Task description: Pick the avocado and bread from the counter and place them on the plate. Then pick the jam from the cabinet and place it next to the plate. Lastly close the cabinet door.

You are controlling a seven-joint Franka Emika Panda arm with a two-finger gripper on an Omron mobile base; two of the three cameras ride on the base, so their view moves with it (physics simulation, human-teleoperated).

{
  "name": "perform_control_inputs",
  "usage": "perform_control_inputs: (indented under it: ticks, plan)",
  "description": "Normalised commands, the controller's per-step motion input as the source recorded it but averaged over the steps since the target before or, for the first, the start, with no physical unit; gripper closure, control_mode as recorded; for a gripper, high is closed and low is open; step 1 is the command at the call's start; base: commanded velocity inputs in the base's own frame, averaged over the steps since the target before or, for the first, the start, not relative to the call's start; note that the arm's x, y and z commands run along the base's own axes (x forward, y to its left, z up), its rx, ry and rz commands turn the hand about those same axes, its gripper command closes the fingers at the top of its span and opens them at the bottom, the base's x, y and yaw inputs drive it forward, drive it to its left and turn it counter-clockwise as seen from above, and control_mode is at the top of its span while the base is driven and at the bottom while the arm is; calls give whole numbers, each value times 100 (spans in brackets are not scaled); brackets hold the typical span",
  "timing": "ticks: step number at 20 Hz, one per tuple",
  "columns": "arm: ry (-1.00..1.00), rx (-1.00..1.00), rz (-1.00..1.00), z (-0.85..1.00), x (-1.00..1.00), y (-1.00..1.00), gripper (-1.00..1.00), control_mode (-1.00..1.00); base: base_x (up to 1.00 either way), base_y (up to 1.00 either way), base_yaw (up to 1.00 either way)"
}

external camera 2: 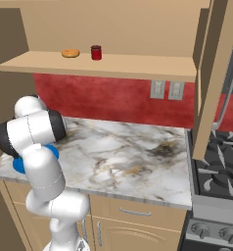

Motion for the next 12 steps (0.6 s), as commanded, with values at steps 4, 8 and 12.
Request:
perform_control_inputs:
  ticks: [4,8,12]
  plan:
    - [0,0,0,-8,1,0,-100,-100,0,0,0]
    - [0,0,0,-5,2,0,-100,-100,0,0,0]
    - [0,0,0,0,11,0,-100,-100,0,0,0]
